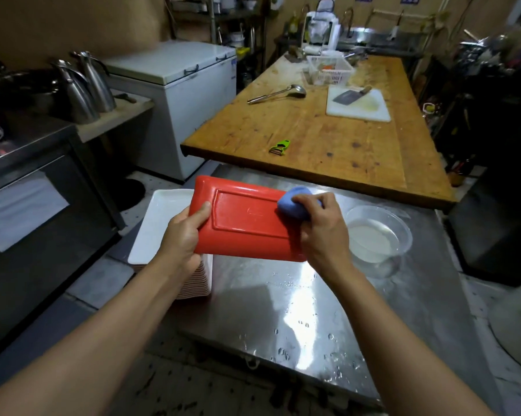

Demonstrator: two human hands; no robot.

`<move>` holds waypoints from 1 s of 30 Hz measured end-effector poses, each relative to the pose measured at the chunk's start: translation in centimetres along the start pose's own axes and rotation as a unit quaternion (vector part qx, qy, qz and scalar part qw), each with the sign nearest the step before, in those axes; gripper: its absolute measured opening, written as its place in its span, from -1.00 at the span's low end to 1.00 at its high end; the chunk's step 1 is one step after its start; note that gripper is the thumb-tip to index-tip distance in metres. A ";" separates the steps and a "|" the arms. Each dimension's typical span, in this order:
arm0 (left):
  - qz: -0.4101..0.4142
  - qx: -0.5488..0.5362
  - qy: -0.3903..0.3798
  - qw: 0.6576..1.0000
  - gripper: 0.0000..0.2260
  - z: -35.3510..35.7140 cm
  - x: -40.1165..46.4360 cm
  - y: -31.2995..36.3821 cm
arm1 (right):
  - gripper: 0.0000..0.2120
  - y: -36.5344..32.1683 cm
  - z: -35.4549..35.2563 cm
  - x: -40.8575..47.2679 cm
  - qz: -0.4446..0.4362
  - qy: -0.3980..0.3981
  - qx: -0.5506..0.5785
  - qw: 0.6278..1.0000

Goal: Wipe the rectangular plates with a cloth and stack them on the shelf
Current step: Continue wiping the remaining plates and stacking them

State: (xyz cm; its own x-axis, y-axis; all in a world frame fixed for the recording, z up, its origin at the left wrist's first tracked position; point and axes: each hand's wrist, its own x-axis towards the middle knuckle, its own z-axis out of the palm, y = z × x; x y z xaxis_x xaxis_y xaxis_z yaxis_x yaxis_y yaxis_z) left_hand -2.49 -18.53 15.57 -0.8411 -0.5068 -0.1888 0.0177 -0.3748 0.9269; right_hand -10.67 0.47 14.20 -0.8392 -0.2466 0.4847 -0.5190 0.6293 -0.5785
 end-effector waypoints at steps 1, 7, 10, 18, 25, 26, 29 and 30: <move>0.005 0.003 -0.003 1.000 -0.85 0.1 0.0 0.0 | -0.60 0.1 0.2 0.0 -0.001 -0.012 -0.025 1.000; 0.004 -0.014 0.011 1.000 -0.86 0.2 0.5 0.0 | -0.60 0.7 -0.1 -1.5 -0.024 -0.039 -0.073 0.996; -0.003 -0.013 0.018 1.000 -0.87 0.3 0.8 -0.4 | -0.56 1.0 -0.4 -2.4 -0.025 -0.073 -0.045 0.996; -0.062 -0.068 0.040 0.995 -0.86 0.6 1.4 -1.4 | -0.70 1.0 -1.0 -4.4 0.029 -0.104 0.147 0.983; -0.092 -0.103 0.044 0.990 -0.86 -1.0 2.3 -0.8 | -0.81 6.0 -2.2 -5.9 0.226 -0.033 0.122 0.966; -0.087 -0.103 0.043 0.990 -0.86 -0.9 2.2 -0.8 | -0.79 6.4 -2.2 -5.9 0.235 -0.057 0.114 0.964; -0.075 -0.096 0.043 0.992 -0.85 -0.7 2.3 -0.8 | -0.69 7.0 -1.2 -5.9 0.236 -0.160 0.055 0.957; -0.071 -0.093 0.041 0.992 -0.86 -0.6 2.2 -0.9 | -0.68 7.1 -0.6 -6.1 0.237 -0.194 0.034 0.951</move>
State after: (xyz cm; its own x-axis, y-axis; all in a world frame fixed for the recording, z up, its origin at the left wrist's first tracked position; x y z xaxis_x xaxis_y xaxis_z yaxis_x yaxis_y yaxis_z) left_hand -4.03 -19.79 14.13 -0.7952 -0.4978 -0.3462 0.0078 -0.5792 0.8151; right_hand -9.20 6.87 7.50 -0.9714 -0.2093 -0.1117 -0.0662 0.6911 -0.7197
